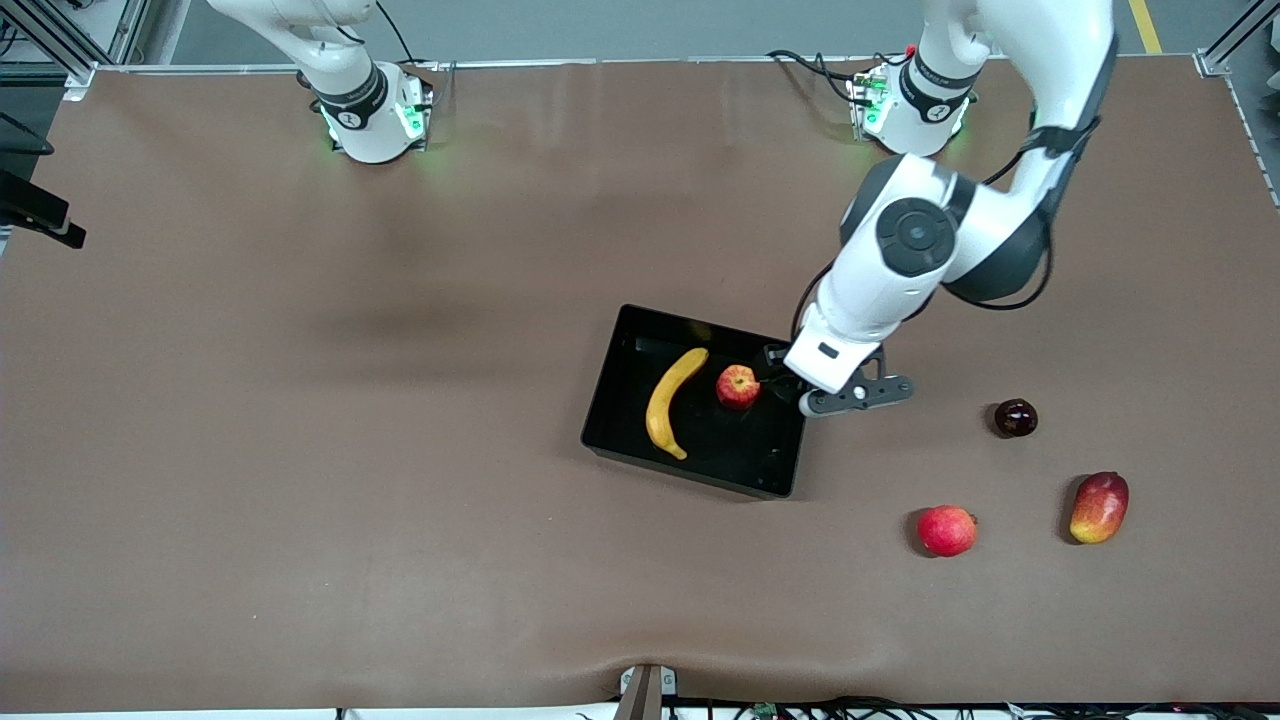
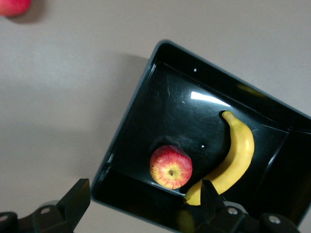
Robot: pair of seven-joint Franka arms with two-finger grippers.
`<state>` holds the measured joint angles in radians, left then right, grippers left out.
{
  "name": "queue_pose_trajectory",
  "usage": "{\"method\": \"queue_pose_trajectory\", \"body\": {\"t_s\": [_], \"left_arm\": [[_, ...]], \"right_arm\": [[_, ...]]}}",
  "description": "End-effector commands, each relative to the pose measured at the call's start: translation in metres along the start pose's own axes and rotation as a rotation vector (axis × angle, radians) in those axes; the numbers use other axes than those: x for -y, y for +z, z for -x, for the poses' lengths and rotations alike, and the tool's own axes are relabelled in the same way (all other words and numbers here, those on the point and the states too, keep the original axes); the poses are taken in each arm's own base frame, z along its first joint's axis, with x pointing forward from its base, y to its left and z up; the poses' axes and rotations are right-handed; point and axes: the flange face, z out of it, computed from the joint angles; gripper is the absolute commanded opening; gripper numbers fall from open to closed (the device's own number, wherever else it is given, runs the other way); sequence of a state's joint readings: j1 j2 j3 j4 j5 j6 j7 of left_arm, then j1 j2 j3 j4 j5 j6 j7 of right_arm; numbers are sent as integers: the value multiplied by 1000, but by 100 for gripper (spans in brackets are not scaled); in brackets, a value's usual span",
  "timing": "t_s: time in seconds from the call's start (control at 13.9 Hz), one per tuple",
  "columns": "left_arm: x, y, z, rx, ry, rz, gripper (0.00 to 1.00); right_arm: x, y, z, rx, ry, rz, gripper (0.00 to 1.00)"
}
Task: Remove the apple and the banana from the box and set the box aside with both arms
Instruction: 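Lower the left gripper and grasp the red apple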
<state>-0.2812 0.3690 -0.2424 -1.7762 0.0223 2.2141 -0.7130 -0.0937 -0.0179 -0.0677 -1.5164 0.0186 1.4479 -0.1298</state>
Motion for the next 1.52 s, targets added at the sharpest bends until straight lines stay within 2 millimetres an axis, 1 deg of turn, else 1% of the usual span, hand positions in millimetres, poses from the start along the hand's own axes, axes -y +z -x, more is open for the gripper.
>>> {"method": "queue_pose_trajectory", "body": {"t_s": [0.0,0.07,0.22,0.72,0.79,0.94,1.08,1.23,1.3,1.37,1.44], "left_arm": [[-20,24,15,-7,-4,5,100],[-20,36,15,-7,-2,-7,100],[-30,59,26,4,28,-27,100],[-33,127,31,22,51,-26,100],[-36,141,37,34,56,-30,100],[-33,155,41,40,72,-54,100],[-27,164,46,46,90,-79,100],[-24,164,47,52,87,-89,100],[-24,164,47,53,87,-89,80],[-23,162,44,49,84,-86,31],[-24,159,41,43,82,-82,0]], "right_arm": [[-5,-1,1,4,10,0,100],[-5,-1,1,4,10,0,100],[-5,-1,1,4,10,0,100],[-7,-1,1,4,14,-1,100],[-7,0,1,6,14,-1,100],[-7,-1,1,4,14,-1,100],[-7,-1,1,4,14,-1,100],[-7,-1,1,4,14,-1,100],[-7,-1,1,4,14,-1,100],[-7,-1,2,6,14,-1,100],[-7,-1,2,6,14,-1,100]]}}
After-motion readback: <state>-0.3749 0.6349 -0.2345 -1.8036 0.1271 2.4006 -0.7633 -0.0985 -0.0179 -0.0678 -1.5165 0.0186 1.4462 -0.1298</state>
